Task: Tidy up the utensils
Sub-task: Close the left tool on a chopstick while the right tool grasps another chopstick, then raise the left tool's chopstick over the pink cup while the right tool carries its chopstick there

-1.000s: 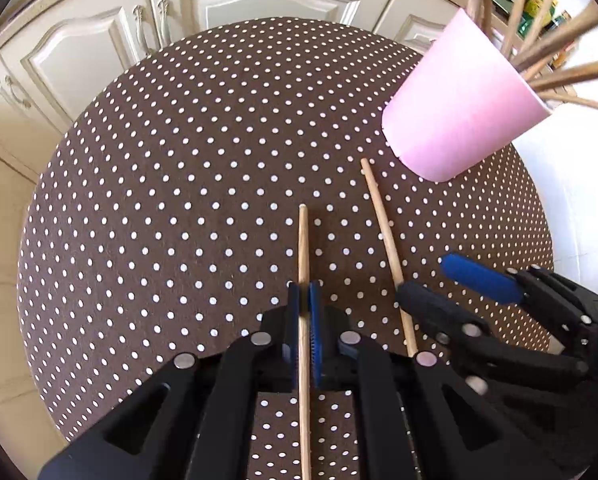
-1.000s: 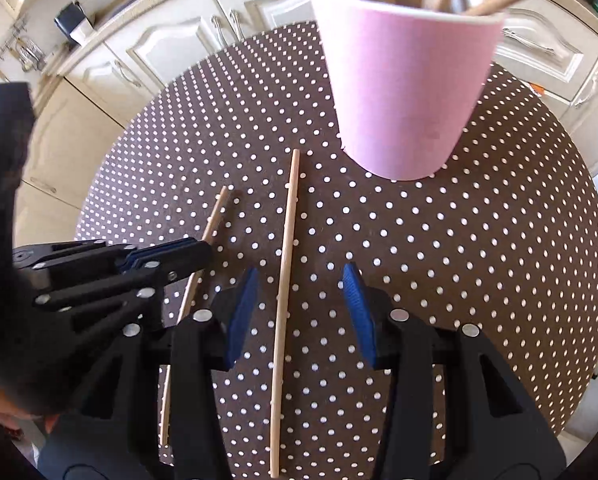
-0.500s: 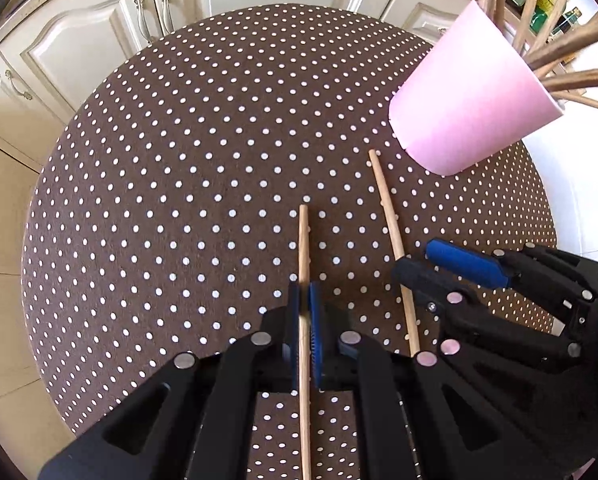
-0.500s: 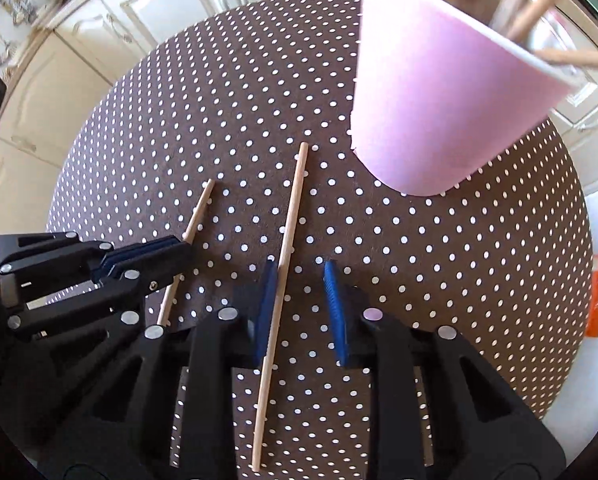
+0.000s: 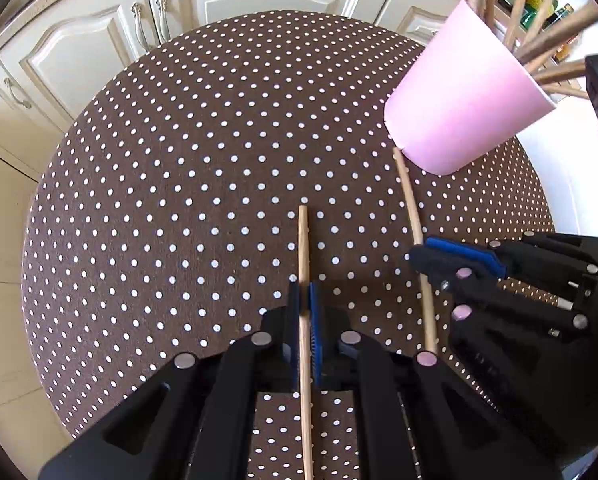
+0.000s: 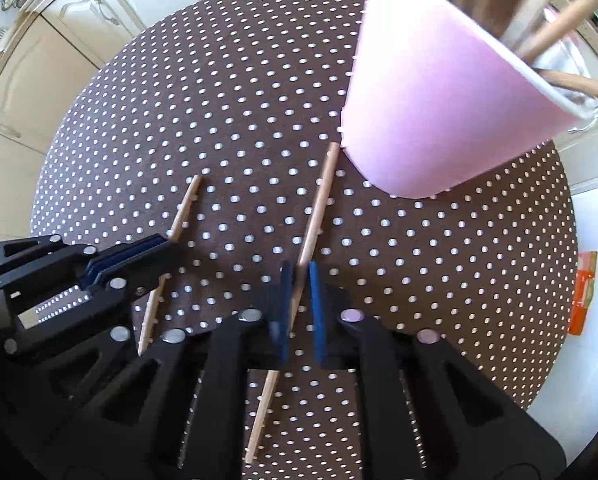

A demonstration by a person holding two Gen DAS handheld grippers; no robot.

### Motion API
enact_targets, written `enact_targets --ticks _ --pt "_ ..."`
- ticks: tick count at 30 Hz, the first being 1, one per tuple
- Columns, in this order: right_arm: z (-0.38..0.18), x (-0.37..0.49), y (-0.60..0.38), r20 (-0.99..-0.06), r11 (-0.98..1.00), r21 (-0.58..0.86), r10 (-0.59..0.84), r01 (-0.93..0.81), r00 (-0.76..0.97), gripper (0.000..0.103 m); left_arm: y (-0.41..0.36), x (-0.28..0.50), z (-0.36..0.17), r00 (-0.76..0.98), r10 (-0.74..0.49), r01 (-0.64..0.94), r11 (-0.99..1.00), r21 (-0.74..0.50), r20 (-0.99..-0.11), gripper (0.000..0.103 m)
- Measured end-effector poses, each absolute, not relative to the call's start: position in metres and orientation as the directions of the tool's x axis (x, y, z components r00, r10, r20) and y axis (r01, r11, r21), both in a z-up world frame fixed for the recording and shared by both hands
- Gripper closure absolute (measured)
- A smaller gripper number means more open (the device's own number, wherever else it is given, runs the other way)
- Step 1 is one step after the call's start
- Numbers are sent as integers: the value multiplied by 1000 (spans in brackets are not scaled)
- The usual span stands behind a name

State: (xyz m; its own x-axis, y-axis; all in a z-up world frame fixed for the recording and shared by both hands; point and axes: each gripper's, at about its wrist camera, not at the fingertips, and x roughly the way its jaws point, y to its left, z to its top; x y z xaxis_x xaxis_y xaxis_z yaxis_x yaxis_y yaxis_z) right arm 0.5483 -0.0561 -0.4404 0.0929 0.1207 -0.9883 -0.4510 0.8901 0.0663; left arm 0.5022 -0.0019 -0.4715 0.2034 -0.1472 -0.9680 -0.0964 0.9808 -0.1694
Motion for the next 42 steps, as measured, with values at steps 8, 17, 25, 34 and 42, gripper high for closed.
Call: enact_targets --ticks 8,17,25,34,42 --pt "-446 557 -73 -973 906 182 222 -383 64 97 -5 495 -469 217 -139 -93 982 -162 -966 98" --pt "-440 532 -106 -937 899 285 335 -334 101 98 2 471 -450 281 -173 -83 976 -203 -944 98" --pt "-402 500 -134 -892 887 337 408 -317 195 98 3 447 -404 415 -245 -17 961 -277 -876 98" --pt "-342 461 -166 -813 875 374 469 -307 344 98 1 414 -339 559 -328 97 938 -333 -762 98" --pt "-281 450 -182 -711 877 381 480 -292 514 98 4 410 -285 658 -349 149 929 -339 -668 98"
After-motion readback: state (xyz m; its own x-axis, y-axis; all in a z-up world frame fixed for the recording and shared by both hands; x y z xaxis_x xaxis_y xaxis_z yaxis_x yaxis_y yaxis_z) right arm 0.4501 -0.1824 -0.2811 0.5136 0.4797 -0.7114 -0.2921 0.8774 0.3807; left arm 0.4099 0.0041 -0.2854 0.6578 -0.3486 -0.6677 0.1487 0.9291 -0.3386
